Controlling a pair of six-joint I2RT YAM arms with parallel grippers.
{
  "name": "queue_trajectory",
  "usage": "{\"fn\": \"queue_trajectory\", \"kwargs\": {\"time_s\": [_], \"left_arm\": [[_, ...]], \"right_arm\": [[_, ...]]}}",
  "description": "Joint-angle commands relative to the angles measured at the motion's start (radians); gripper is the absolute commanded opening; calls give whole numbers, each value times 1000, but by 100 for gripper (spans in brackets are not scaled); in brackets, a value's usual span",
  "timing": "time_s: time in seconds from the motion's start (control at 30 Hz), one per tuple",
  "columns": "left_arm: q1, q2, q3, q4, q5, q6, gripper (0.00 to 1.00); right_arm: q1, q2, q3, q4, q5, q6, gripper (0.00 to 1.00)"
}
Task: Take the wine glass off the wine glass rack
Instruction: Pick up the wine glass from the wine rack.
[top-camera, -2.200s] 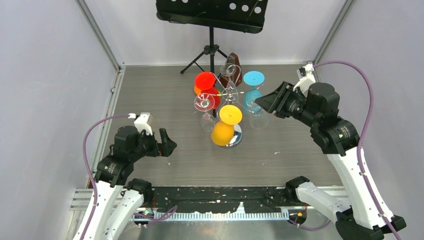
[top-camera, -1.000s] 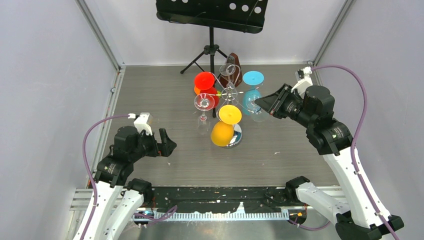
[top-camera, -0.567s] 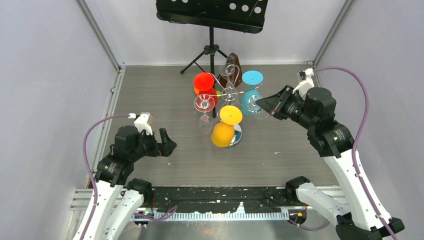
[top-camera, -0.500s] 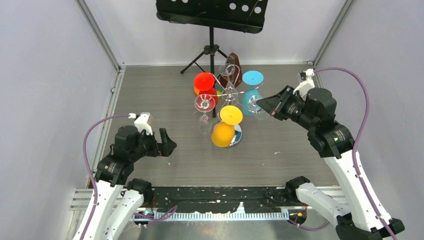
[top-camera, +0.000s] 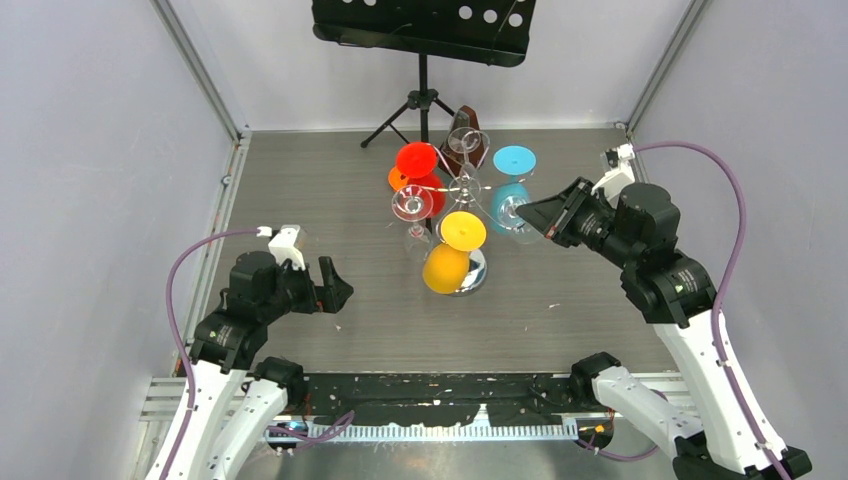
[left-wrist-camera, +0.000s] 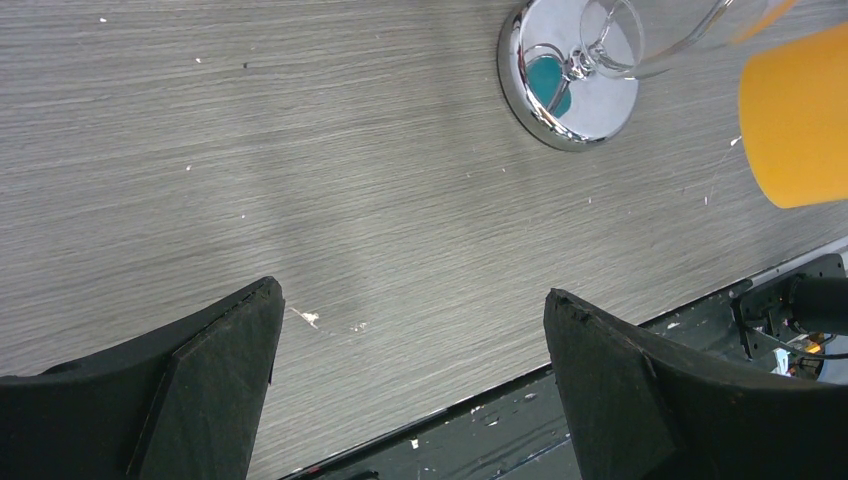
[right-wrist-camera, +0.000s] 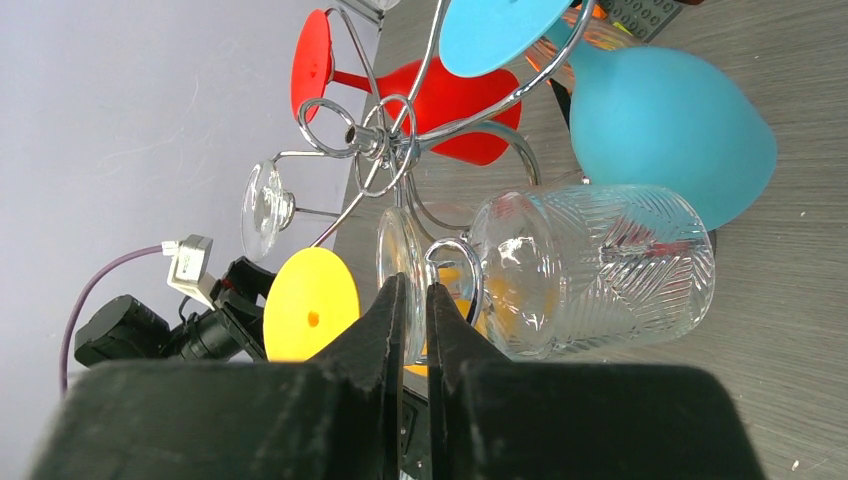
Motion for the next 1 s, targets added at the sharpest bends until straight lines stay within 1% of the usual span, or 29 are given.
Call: {"fn": "queue_trajectory", "kwargs": {"time_s": [0.0,0.53,0.73,0.97], "left_arm": [[-5,-2,11,15,-12,8,99],[-5,0,11,13,-16,7,99],[-5,3,12,12,-19,6,99],[-5,3,11,12,-24,4,99]], "right_arm": [[-1,-48,23,66,-22,4,6],[-1,-75,35,65,-31,26,6],[-1,-92,-6,118,-31,82,6],[-3,-100,-78,219,-54,176,6]]}}
